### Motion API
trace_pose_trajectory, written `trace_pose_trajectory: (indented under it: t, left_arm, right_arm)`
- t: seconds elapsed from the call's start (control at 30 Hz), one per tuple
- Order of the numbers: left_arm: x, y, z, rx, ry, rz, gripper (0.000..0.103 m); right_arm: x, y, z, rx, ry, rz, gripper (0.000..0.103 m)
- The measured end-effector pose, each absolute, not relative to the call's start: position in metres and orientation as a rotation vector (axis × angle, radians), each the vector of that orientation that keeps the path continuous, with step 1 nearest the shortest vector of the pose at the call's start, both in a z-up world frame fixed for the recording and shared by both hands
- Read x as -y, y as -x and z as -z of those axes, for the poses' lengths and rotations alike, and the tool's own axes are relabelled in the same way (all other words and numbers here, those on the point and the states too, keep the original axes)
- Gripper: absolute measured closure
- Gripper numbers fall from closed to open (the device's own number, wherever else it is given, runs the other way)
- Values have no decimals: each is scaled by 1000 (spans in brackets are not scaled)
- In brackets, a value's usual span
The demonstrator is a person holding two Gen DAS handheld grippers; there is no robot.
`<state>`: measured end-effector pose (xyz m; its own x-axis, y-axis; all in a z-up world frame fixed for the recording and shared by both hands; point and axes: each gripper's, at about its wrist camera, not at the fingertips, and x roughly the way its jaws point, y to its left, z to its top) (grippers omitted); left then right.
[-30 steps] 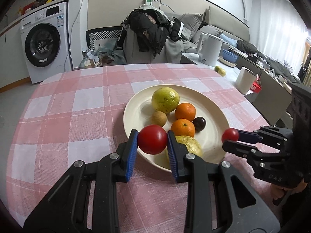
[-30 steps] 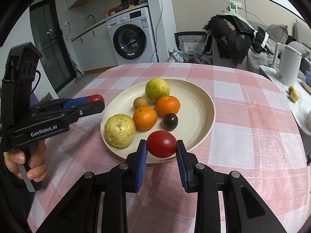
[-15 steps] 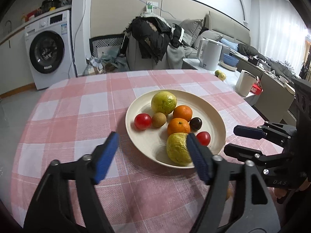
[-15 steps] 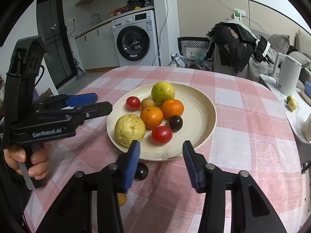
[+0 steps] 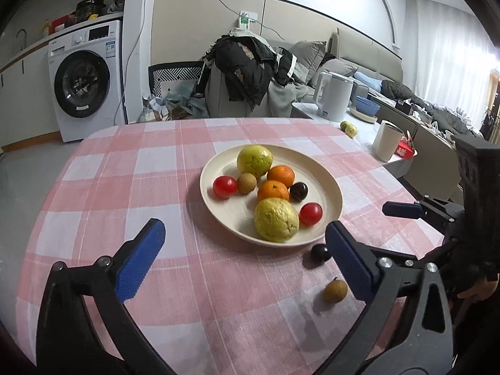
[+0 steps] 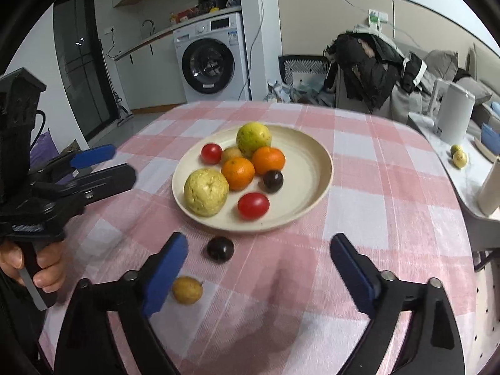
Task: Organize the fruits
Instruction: 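Move both open tools toward the last plum and small brown fruit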
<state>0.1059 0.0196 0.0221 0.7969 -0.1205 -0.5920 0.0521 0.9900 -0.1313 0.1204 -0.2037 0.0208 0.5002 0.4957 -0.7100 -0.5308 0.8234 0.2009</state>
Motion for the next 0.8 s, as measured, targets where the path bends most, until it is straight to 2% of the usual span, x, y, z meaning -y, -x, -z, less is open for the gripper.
trace_pose_trajectory:
  t: [0.17, 0.8]
  left_arm:
    - [-13, -101, -16, -686, 129, 111, 1]
    - [17, -104, 7, -765, 69, 163, 1]
  right_arm:
    - [208, -116, -19, -861, 64, -633, 1]
    - [216, -115, -6, -928, 124, -627, 0]
